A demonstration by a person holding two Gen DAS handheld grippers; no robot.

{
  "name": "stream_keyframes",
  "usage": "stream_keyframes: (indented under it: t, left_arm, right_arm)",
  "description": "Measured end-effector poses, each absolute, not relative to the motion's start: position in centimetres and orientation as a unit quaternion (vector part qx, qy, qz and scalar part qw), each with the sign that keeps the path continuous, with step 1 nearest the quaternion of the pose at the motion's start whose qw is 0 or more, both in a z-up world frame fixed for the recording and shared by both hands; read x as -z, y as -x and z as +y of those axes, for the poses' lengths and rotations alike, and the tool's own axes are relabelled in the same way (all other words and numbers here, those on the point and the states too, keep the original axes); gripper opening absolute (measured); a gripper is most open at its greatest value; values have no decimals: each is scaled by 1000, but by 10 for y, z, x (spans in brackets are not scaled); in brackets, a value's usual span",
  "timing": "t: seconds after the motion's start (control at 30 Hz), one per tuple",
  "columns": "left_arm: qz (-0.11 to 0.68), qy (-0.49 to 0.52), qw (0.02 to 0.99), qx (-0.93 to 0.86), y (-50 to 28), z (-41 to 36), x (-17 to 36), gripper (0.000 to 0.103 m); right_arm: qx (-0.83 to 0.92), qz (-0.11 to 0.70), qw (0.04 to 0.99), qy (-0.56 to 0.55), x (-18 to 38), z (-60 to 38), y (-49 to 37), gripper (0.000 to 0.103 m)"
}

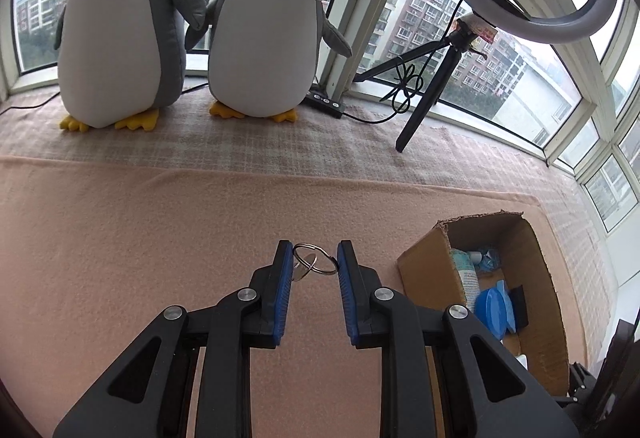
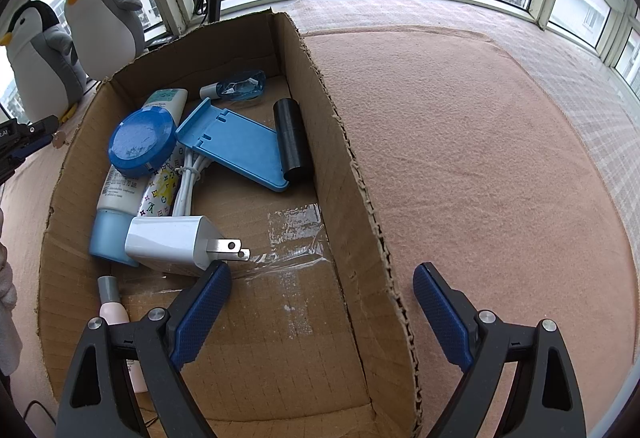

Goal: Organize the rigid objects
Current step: 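Close the left gripper on the key ring and lift the keys, then carry the keys over the box and open the left gripper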

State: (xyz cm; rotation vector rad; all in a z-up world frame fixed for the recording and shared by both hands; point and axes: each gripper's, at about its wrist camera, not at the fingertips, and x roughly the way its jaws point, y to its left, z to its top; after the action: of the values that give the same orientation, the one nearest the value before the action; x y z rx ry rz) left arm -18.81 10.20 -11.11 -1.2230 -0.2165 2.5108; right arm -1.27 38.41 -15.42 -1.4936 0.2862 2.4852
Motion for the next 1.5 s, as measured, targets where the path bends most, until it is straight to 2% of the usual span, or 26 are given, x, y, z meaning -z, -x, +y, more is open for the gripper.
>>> stream_keyframes:
  t: [0.43,0.77,1.5]
  left_arm:
    - [-10,399,266,-878,170,177,55,21]
    - [35,411,298,-861,154,229,58,21]
    - [79,434,295,-848,147,264,74,21]
  right_arm:
    - [-848,95,114,508,154,384,13,90]
    - [-849,93,115,508,154,382,15,90]
    - [-849,93,116,508,152,384,12,90]
